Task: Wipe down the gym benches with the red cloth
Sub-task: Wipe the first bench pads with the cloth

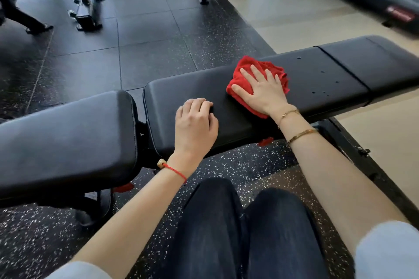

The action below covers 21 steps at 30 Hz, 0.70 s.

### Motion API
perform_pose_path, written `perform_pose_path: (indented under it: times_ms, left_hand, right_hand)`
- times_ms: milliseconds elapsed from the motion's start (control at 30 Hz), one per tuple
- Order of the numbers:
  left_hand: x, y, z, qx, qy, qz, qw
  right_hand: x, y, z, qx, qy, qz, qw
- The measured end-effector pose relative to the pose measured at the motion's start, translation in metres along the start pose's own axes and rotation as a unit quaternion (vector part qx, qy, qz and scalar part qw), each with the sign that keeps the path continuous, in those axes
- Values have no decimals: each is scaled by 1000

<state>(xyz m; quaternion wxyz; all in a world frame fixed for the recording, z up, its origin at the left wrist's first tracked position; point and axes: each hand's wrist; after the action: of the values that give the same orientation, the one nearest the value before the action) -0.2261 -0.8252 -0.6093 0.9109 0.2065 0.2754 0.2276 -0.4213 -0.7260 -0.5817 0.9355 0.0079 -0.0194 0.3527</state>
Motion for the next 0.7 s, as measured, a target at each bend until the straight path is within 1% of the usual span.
perform_pose_path:
  times_ms: [133, 267, 333, 400, 567, 633, 700]
  left_hand:
    - [1, 1, -1, 9, 0, 8, 1000]
    - [1, 2, -1, 16, -6, 20, 1000]
    - [0, 3, -2, 13, -5, 25, 1000]
    - [-3, 8, -4, 11, -3, 45, 999]
    - [-10, 25, -15, -11, 19, 104, 994]
    - [-7, 27, -21, -32, 40, 107, 993]
    - [-7, 26, -25, -40, 55, 109, 992]
  right_hand:
    - [13, -13, -1, 15, 9, 41, 999]
    - [35, 2, -1, 13, 18, 120, 992]
    - [41, 15, -1, 6, 17, 145, 989]
    - [35, 27, 0, -2, 17, 141, 990]
    - [-19, 25, 4, -10, 13, 63, 998]
    - [-33, 20, 2, 1, 18, 70, 997]
    - [-33, 18, -3, 8, 24, 102, 994]
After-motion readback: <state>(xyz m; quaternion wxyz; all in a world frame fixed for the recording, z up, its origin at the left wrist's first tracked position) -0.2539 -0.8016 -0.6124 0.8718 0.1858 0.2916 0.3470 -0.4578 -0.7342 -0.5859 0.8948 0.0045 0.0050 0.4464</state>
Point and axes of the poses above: each hand's wrist, its own x-axis away from the middle knuckle, its own z-axis out of the back of the hand, y = z × x, and after that the axes turned 9 degrees about x, right-handed
